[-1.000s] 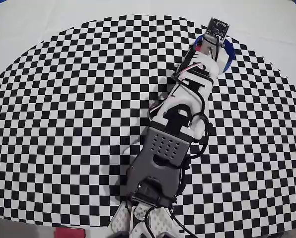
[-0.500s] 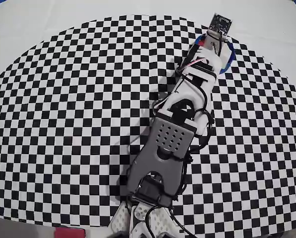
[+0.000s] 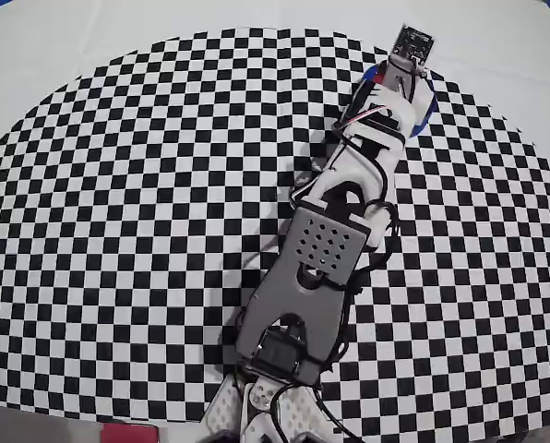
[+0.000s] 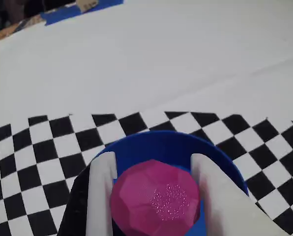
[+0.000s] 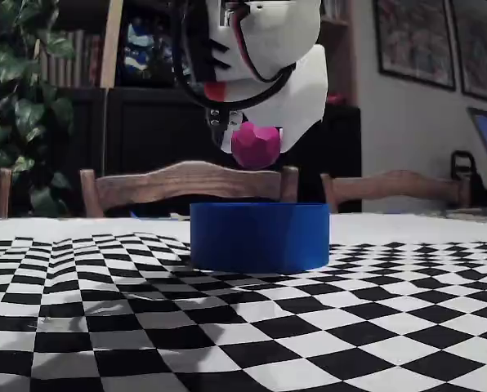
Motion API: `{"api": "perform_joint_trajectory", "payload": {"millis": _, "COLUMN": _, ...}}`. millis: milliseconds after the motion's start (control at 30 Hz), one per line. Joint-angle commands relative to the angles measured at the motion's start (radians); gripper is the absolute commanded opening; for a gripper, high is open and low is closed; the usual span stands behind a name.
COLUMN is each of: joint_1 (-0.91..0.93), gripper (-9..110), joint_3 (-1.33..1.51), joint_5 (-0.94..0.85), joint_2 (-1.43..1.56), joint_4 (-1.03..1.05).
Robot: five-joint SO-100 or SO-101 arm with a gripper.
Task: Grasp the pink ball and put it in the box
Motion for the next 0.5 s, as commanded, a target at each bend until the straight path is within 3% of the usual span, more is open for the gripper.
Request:
{"api": "perform_joint_trajectory", "payload": {"millis": 0, "joint_1": 0.009, "gripper": 0, "joint_3": -0.066, "joint_5": 0.002, "joint_2": 0.002, "joint_4": 0.002}}
{"api": "perform_joint_trajectory", "payload": {"millis": 467, "joint_1": 0.018, "gripper": 0, "joint_3": -0.158, "joint_5": -0.003, "joint_2": -0.087, "joint_4": 0.003}}
